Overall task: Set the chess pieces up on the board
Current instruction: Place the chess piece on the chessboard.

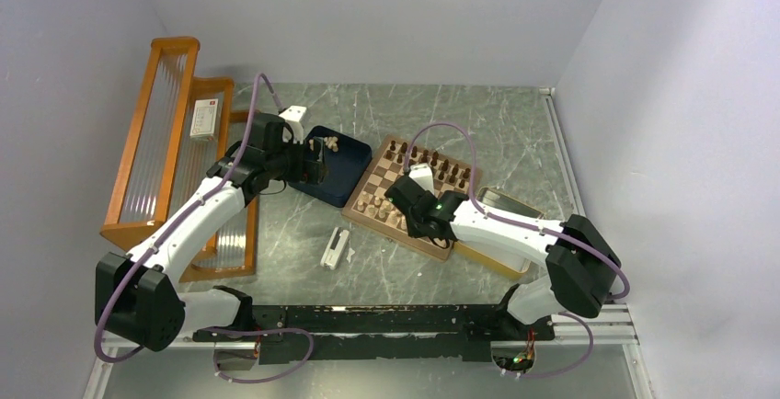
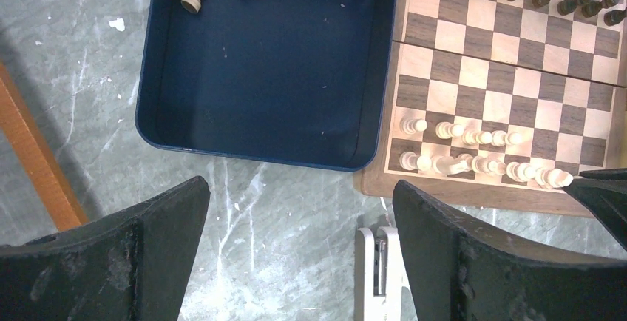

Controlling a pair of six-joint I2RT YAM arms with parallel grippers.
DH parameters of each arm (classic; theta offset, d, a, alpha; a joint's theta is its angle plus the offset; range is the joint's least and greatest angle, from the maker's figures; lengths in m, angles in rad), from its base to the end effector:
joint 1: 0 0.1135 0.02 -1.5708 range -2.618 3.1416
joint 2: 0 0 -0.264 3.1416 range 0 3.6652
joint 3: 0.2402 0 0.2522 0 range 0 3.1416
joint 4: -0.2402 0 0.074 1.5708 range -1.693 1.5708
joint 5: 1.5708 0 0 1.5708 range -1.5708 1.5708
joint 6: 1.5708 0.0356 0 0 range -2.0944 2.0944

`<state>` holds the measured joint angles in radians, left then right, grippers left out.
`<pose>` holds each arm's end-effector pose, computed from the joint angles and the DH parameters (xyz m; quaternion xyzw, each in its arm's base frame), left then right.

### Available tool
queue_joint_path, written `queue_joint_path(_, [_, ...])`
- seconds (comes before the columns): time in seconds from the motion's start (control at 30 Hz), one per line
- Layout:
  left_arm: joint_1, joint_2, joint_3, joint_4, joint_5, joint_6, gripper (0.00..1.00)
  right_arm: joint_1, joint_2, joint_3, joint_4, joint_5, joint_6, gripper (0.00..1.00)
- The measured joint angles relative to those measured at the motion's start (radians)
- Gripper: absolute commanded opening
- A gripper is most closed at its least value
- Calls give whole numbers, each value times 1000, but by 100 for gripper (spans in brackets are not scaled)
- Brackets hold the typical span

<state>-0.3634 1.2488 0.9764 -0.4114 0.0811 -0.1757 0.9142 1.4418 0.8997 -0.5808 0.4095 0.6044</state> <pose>0.2545 -0.0999 0.2866 0.1019 0.8969 -0.1495 0.4035 0.1779 0.2076 0.2042 -0.1027 0.9502 0.0059 0.2942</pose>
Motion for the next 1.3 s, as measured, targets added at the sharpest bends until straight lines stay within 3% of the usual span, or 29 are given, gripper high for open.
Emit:
queue_joint_path(0.97, [0,-20,-5,-2,-10,8,98,10,11,0,15,32,0,8])
queue_joint_path(1.3, [0,-20,-5,-2,-9,8,98,11,12,0,16,32,1,23])
